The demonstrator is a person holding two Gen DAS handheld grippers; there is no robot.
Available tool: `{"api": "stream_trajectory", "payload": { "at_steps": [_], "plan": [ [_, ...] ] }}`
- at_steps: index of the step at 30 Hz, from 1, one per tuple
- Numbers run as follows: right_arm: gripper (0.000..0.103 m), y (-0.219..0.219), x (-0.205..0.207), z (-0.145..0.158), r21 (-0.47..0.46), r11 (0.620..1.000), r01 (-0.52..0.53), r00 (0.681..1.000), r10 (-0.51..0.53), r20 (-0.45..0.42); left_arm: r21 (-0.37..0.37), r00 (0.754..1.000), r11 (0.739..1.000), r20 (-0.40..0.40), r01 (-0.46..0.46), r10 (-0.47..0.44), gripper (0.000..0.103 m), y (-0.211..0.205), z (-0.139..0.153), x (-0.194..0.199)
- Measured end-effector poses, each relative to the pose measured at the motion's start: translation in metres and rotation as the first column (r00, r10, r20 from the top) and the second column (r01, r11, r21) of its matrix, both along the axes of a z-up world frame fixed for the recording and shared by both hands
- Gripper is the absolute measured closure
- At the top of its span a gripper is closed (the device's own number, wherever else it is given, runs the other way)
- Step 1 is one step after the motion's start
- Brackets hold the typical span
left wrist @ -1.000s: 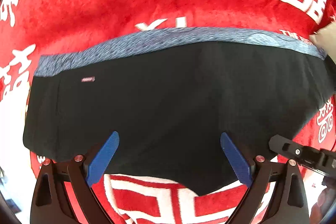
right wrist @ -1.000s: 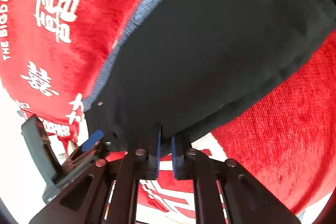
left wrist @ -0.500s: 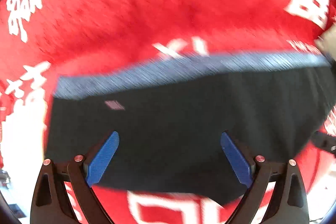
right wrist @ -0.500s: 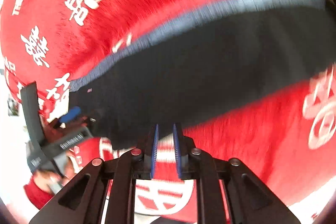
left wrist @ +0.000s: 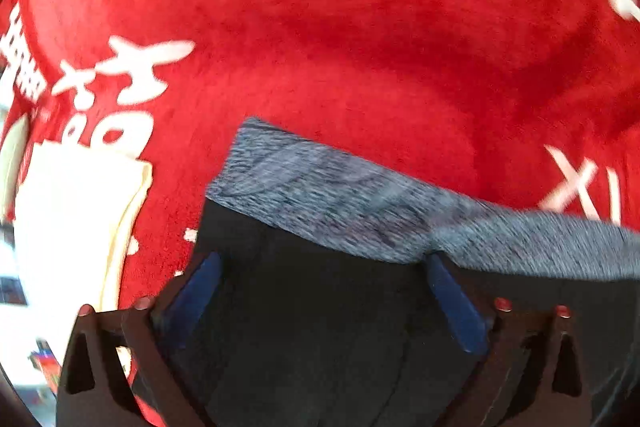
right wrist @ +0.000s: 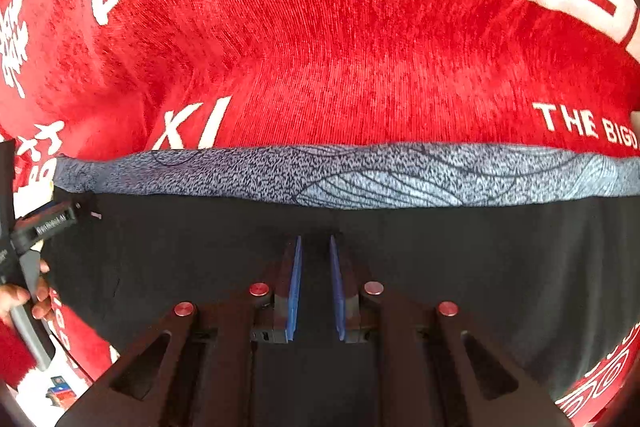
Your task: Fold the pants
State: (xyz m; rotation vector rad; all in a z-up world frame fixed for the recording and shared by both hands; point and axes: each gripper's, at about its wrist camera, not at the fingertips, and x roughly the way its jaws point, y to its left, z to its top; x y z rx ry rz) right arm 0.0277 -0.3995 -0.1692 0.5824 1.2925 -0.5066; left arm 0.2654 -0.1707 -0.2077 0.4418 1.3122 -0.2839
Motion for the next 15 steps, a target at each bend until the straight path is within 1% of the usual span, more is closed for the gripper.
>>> {"api": "stream_trajectory", "payload": {
  "at_steps": [1, 2, 5, 8, 9, 10, 12, 15],
  "plan": [
    [0.087, -0.001, 0.002, 0.0, -0.002, 1.0, 0.001, 1.0, -0.001, -0.003, -0.003, 1.0, 1.0, -0.005, -0.013, 0.013, 0.0, 0.0, 0.0, 0.001],
    [0.087, -0.003, 0.004, -0.001, -0.001, 1.0, 0.003, 1.0, -0.003, -0.007, 0.01, 1.0, 1.0, -0.002, -0.012, 0.012, 0.0, -0.003, 0.002, 0.0],
    [0.085, -0.006, 0.004, 0.002, 0.015, 1.0, 0.0, 1.0, 0.001, -0.011, 0.051, 0.999, 0.998, 0.013, 0.043, -0.043, 0.0, -0.012, 0.013, -0.012],
    [0.07, -0.006, -0.007, 0.009, 0.072, 0.997, 0.01, 1.0, -0.009, -0.007, 0.039, 0.996, 0.996, 0.01, 0.083, -0.084, 0.0, -0.018, 0.029, -0.031],
    [0.06, -0.005, -0.014, 0.014, 0.077, 0.997, 0.014, 1.0, -0.014, -0.007, 0.03, 0.995, 0.995, 0.003, 0.099, -0.1, 0.0, -0.02, 0.037, -0.038],
    [0.052, -0.003, -0.021, 0.019, 0.074, 0.997, 0.019, 1.0, -0.018, -0.01, 0.021, 0.994, 0.994, -0.006, 0.109, -0.109, 0.0, -0.023, 0.043, -0.046],
    [0.051, 0.001, -0.038, 0.031, 0.069, 0.997, 0.03, 1.0, -0.03, -0.009, -0.007, 0.991, 0.992, -0.043, 0.124, -0.124, 0.0, -0.031, 0.052, -0.061],
    [0.046, 0.005, -0.069, 0.046, 0.096, 0.994, 0.057, 0.998, -0.057, -0.011, -0.03, 0.985, 0.988, -0.079, 0.154, -0.155, 0.0, -0.04, 0.063, -0.091]
  ]
}}
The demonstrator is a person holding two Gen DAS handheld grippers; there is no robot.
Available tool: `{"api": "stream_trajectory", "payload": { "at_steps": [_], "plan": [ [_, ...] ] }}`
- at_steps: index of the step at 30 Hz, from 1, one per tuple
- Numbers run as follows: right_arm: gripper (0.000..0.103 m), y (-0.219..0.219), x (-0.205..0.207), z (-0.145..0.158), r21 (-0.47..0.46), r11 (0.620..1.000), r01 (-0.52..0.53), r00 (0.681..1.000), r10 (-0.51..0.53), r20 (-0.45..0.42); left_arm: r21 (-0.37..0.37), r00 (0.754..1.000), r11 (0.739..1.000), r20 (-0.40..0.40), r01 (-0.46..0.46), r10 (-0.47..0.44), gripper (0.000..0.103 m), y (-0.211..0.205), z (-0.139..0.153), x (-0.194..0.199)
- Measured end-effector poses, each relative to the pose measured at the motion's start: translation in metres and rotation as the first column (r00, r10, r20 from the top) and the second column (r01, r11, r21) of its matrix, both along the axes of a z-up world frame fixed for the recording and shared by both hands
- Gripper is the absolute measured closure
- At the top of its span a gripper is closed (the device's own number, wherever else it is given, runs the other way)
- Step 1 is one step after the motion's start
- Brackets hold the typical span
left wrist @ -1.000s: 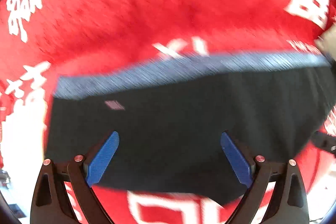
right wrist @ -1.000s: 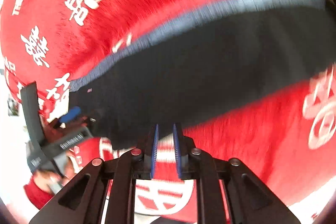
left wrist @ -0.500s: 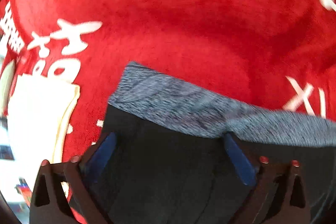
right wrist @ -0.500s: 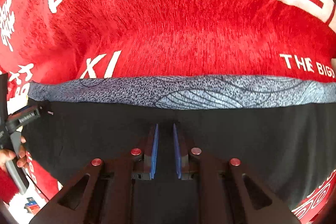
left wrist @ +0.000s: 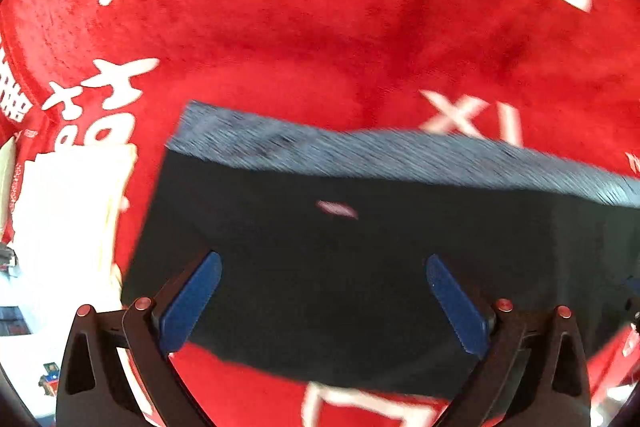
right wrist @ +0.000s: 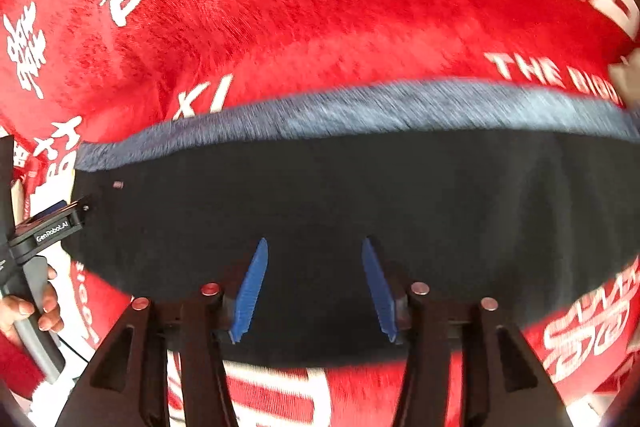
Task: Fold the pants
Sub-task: 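Lower the folded trousers and open both grippers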
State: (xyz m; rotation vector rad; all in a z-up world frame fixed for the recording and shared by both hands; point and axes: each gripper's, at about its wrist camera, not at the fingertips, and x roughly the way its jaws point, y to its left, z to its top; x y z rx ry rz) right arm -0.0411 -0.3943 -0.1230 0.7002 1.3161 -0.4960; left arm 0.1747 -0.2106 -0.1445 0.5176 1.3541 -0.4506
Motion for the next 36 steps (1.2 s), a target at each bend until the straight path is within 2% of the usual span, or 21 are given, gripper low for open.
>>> {"api": "stream_trajectory", "payload": {
  "at_steps": [7, 12, 18, 23, 36],
  "plan": [
    [0.038, 0.011, -0.071, 0.021, 0.043, 0.997, 0.065, 0.998, -0.064, -0.03, -0.008, 0.994, 0.995, -0.051, 0.099, -0.099, 0.0, -0.031, 0.025, -0.078],
    [0.037, 0.009, -0.119, 0.023, 0.068, 0.988, 0.136, 0.989, -0.132, -0.06, 0.002, 0.982, 0.986, -0.085, 0.169, -0.168, 0.0, -0.053, 0.033, -0.124],
    [0.037, 0.0, -0.16, 0.025, 0.092, 0.974, 0.208, 0.977, -0.202, -0.071, 0.029, 0.966, 0.968, -0.073, 0.25, -0.248, 0.0, -0.078, 0.039, -0.162],
    [0.037, -0.01, -0.179, 0.025, 0.097, 0.967, 0.234, 0.971, -0.228, -0.069, 0.045, 0.955, 0.955, -0.042, 0.295, -0.293, 0.0, -0.096, 0.046, -0.186],
    [0.036, -0.038, -0.215, 0.023, 0.114, 0.948, 0.296, 0.955, -0.294, -0.036, 0.043, 0.934, 0.933, -0.057, 0.356, -0.354, 0.0, -0.13, 0.042, -0.226]
  ]
}}
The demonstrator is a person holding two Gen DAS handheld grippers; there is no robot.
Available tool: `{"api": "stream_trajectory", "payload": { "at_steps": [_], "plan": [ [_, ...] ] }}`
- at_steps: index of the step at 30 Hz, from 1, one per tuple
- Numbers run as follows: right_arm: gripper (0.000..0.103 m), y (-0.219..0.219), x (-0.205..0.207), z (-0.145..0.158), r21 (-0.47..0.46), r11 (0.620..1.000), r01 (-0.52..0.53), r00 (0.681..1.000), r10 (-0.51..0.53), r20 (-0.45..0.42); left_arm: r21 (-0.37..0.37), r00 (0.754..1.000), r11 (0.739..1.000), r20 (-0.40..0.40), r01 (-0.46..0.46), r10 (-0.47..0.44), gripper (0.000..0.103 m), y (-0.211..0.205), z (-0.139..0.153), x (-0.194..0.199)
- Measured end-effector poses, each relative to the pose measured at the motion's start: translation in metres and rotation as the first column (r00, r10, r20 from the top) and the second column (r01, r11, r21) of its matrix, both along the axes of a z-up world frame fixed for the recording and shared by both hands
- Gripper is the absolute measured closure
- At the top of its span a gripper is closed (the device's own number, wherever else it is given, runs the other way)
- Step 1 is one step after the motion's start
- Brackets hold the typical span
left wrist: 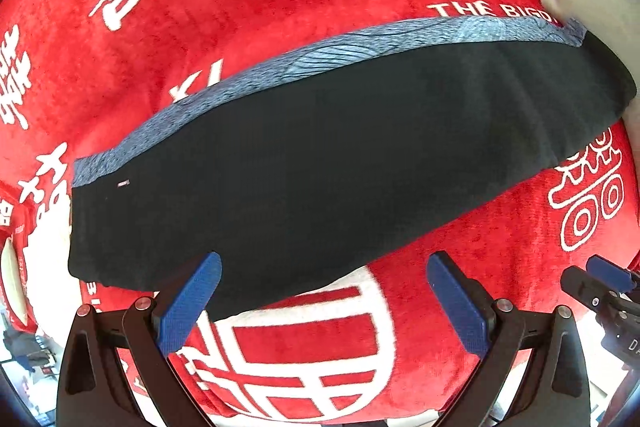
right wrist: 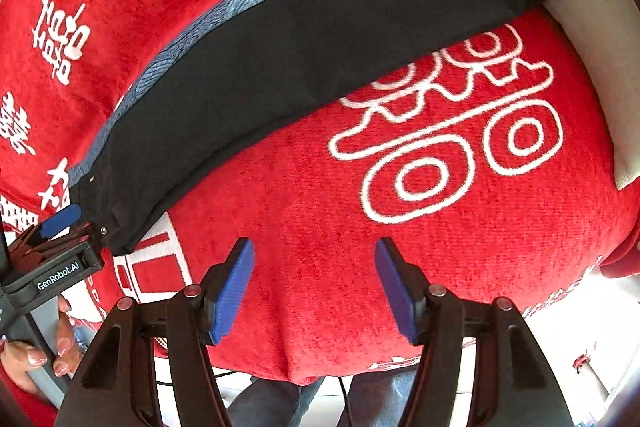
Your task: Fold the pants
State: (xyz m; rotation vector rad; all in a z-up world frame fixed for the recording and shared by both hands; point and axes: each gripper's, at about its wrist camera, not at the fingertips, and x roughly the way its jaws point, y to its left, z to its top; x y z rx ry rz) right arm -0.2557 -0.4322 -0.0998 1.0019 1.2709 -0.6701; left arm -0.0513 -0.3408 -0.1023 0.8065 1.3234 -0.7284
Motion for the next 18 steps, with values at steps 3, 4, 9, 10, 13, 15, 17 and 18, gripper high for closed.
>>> {"api": "stream_trajectory", "payload": {
  "at_steps": [3, 4, 9, 10, 13, 15, 17, 18],
  "plan": [
    [0.036, -0.008, -0.008, -0.002, 0.001, 1.0, 0.028, 0.999, -0.028, 0.043, -0.005, 1.0, 1.0, 0.001, 0.005, -0.005, 0.0, -0.008, -0.004, -0.008],
    [0.036, -0.013, -0.013, -0.001, 0.006, 0.999, 0.049, 0.996, -0.05, 0.076, -0.011, 1.0, 1.0, -0.003, 0.003, -0.003, 0.0, -0.011, -0.005, -0.011],
    [0.036, -0.049, -0.053, -0.013, 0.079, 0.957, 0.278, 0.923, -0.289, 0.253, -0.064, 0.999, 0.998, -0.051, 0.003, -0.006, 0.0, -0.035, -0.012, -0.027],
    [0.036, -0.054, -0.058, -0.014, 0.078, 0.95, 0.304, 0.911, -0.314, 0.269, -0.07, 0.998, 0.998, -0.055, 0.005, -0.009, 0.0, -0.04, -0.014, -0.03],
    [0.036, -0.077, -0.074, -0.018, 0.051, 0.921, 0.386, 0.866, -0.381, 0.324, -0.09, 0.998, 0.996, -0.052, 0.022, -0.027, 0.0, -0.061, -0.02, -0.041],
    [0.036, -0.09, -0.079, -0.022, 0.048, 0.908, 0.417, 0.848, -0.407, 0.34, -0.092, 0.998, 0.995, -0.044, 0.035, -0.039, 0.0, -0.073, -0.024, -0.048],
    [0.036, -0.101, -0.082, -0.025, 0.048, 0.899, 0.436, 0.834, -0.423, 0.354, -0.093, 0.999, 0.995, -0.034, 0.037, -0.04, 0.0, -0.086, -0.027, -0.054],
    [0.036, -0.106, -0.085, -0.026, 0.045, 0.892, 0.449, 0.824, -0.433, 0.365, -0.096, 0.999, 0.995, -0.033, 0.035, -0.038, 0.0, -0.09, -0.028, -0.057]
  ]
}}
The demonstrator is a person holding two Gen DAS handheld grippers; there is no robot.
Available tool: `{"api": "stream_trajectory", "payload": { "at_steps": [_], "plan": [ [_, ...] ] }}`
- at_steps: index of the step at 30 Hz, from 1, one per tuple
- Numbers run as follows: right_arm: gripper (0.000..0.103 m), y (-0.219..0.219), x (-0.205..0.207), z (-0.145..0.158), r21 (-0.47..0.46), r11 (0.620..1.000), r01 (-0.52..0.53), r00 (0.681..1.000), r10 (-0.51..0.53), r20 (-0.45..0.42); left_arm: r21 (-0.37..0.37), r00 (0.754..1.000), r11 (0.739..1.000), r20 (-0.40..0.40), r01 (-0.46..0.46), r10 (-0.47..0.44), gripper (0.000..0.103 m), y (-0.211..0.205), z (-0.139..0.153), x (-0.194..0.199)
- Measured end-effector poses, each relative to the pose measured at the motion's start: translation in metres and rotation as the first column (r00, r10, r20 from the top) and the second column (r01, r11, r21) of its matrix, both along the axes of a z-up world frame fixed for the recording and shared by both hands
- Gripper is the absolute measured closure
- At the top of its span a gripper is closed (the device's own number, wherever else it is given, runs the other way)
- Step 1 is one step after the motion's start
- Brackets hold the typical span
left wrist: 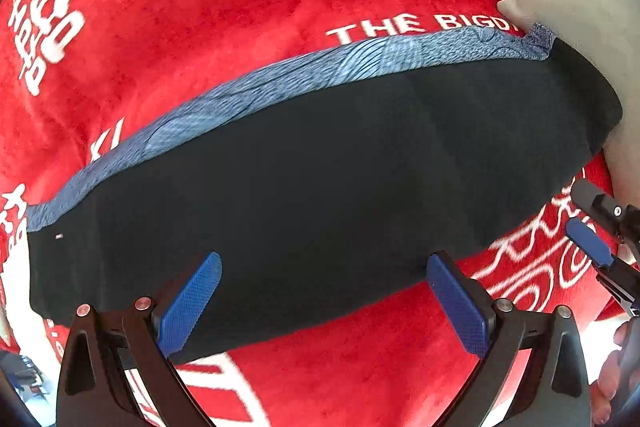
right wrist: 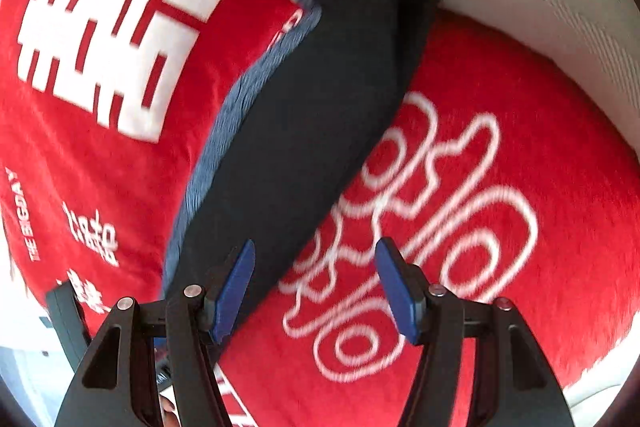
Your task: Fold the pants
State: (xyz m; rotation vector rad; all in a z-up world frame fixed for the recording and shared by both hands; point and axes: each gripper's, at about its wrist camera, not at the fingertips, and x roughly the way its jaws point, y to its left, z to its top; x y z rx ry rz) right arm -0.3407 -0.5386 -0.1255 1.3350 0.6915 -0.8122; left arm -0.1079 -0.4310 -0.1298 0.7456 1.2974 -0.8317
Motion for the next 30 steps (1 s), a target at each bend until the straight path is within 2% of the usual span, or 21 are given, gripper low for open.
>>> {"api": "stream_trajectory", "payload": {
  "at_steps": [4, 9, 15, 17, 18, 20, 21, 24, 27, 30],
  "plan": [
    [0.036, -0.014, -0.01, -0.001, -0.036, 0.997, 0.063, 0.997, -0.061, 0.039, -0.036, 0.999, 0.999, 0.021, -0.026, 0.026, 0.0, -0.015, 0.0, -0.006],
    [0.037, -0.026, -0.017, -0.011, -0.081, 0.99, 0.117, 0.988, -0.108, 0.107, -0.031, 0.999, 0.999, 0.034, -0.026, 0.027, 0.0, -0.027, -0.015, -0.01],
    [0.037, -0.04, -0.006, -0.013, -0.176, 0.973, 0.152, 0.984, -0.132, 0.123, -0.05, 0.999, 0.999, 0.036, -0.012, 0.014, 0.0, -0.033, -0.017, -0.01],
    [0.055, -0.047, 0.001, -0.012, -0.172, 0.973, 0.152, 0.987, -0.14, 0.08, -0.059, 0.999, 0.998, 0.04, -0.002, 0.005, 0.024, -0.035, -0.012, -0.011],
    [0.085, -0.05, 0.003, -0.012, -0.159, 0.976, 0.147, 0.989, -0.143, 0.042, -0.072, 1.0, 0.997, 0.022, 0.005, -0.003, 0.028, -0.036, -0.008, -0.009],
    [0.089, -0.057, 0.005, -0.009, -0.133, 0.982, 0.133, 0.991, -0.135, -0.007, -0.113, 1.0, 0.994, -0.018, 0.007, -0.009, 0.041, -0.038, 0.0, -0.009],
    [0.09, -0.057, 0.008, -0.003, -0.149, 0.983, 0.106, 0.994, -0.11, -0.018, -0.148, 0.999, 0.989, -0.044, 0.008, -0.015, 0.043, -0.039, 0.006, -0.009],
    [0.09, -0.052, 0.021, 0.025, -0.248, 0.969, -0.01, 0.998, -0.006, -0.063, -0.225, 0.993, 0.974, -0.107, 0.019, -0.044, 0.043, -0.042, 0.011, -0.013],
    [0.09, -0.05, 0.031, 0.046, -0.296, 0.952, -0.071, 0.997, 0.055, -0.062, -0.238, 0.973, 0.971, -0.225, -0.013, -0.042, 0.043, -0.044, -0.017, -0.016],
    [0.091, -0.042, 0.047, 0.06, -0.341, 0.926, -0.162, 0.986, 0.138, -0.094, -0.297, 0.975, 0.955, -0.215, -0.014, -0.052, 0.043, -0.039, -0.019, -0.017]
  ]
}}
